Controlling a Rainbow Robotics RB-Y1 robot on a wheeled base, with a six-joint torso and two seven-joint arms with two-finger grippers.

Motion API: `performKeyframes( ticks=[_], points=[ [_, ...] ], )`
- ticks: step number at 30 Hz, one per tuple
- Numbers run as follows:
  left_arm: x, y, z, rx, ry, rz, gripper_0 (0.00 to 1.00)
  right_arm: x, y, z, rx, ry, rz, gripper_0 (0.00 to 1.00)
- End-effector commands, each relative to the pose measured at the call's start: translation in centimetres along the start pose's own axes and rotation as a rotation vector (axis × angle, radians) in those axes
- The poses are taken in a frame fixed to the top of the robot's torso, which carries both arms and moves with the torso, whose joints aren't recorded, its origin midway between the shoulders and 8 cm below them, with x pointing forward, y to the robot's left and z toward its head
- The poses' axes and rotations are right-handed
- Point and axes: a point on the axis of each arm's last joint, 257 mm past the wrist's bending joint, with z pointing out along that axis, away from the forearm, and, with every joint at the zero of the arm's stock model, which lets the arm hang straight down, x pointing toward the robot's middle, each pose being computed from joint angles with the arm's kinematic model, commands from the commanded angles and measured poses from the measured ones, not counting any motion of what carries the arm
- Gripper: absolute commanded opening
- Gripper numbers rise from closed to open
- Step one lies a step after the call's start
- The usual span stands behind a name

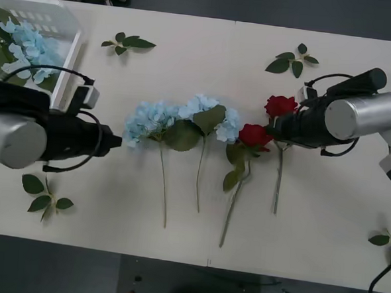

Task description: Put the red flowers into the right box and the blue flowers into the left box

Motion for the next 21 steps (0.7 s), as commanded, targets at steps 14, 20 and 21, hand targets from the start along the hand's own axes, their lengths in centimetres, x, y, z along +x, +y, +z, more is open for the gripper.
performKeyframes(
  ticks=[14,20,21],
  points=[
    [-2.5,-8.0,5.7,0.059,0.030,-0.233,0.77,-4.3,0.4,0.7,0.034,-0.037,0.042,1.00],
    [-4.0,-8.2,8.3,0.032,0.030,-0.211,0.77,-4.3,-0.6,1.6,0.063,-0.044,0.032,1.00],
    [-4.2,-8.3,8.7,0.028,0.028,-0.204,0.77,-4.2,-0.8,1.8,0.069,-0.044,0.030,1.00]
  ],
)
